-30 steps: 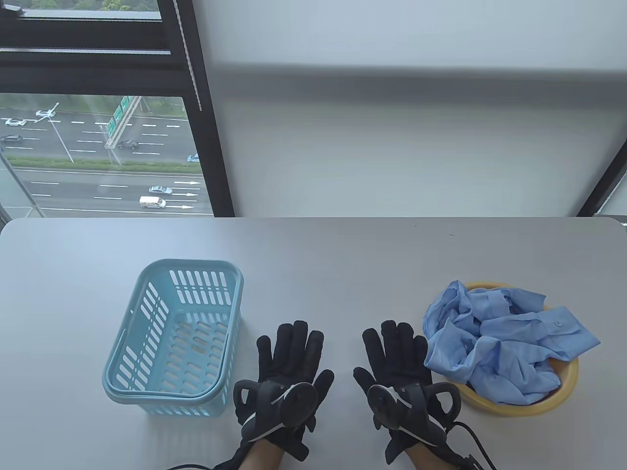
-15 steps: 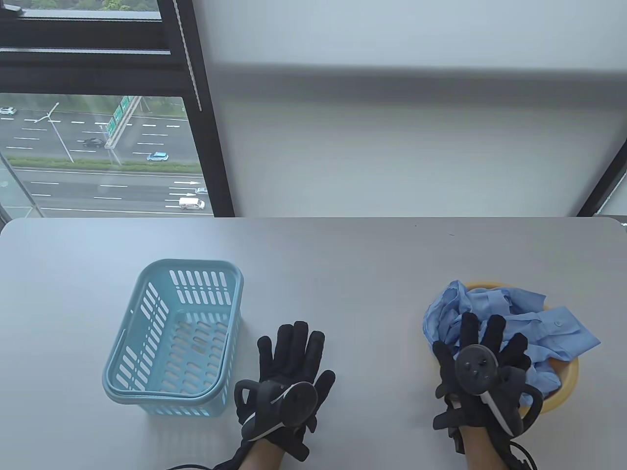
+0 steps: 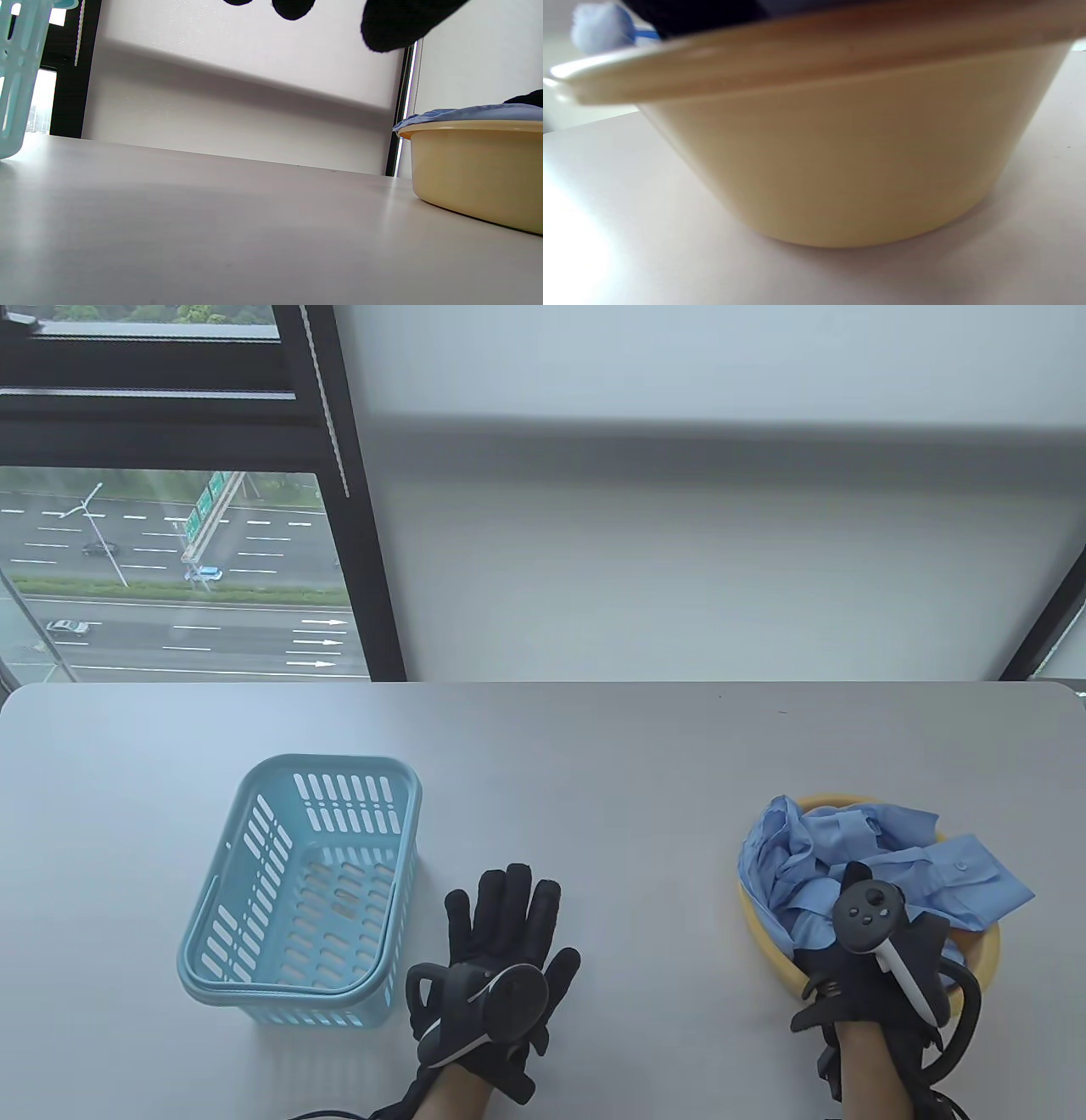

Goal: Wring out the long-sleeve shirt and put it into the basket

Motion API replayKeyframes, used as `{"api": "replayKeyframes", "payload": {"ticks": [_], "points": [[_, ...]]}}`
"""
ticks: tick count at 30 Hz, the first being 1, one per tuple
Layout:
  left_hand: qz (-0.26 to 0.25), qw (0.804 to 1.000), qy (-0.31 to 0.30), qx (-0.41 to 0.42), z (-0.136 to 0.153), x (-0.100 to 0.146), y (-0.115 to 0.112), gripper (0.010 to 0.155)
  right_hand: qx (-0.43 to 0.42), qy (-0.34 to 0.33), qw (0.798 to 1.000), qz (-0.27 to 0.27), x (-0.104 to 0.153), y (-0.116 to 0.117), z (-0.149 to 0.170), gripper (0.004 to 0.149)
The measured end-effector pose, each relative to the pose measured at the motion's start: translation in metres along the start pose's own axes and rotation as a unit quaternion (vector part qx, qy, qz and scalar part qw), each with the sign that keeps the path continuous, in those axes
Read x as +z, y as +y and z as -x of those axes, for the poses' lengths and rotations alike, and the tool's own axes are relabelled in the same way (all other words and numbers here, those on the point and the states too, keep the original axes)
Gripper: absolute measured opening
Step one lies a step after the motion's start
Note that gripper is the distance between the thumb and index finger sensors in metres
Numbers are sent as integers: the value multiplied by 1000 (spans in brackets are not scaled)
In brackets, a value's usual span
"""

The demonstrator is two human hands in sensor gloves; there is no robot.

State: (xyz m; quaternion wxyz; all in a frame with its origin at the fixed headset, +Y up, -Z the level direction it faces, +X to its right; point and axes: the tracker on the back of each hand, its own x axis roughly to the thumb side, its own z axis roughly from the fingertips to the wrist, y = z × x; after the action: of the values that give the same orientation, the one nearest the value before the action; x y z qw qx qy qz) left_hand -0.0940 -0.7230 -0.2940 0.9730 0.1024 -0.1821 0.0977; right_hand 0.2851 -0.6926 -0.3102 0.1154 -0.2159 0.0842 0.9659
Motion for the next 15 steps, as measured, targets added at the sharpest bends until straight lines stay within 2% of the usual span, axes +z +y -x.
{"api": "replayKeyframes", "payload": {"ticks": [4,7,10,12,15], "points": [[-1,1000,1,1,1,0,0,77,-4,22,1000,11,-8,1,7,99],[-1,1000,1,4,1,0,0,77,-17,23,999,40,-8,-3,14,78],[0,1000,1,5,1,0,0,77,-43,12,997,58,-7,-7,21,62],[-1,1000,2,6,2,0,0,77,-74,-4,995,70,-4,-11,26,58],[0,1000,3,7,2,0,0,77,-159,-36,980,111,3,-20,35,54]]}}
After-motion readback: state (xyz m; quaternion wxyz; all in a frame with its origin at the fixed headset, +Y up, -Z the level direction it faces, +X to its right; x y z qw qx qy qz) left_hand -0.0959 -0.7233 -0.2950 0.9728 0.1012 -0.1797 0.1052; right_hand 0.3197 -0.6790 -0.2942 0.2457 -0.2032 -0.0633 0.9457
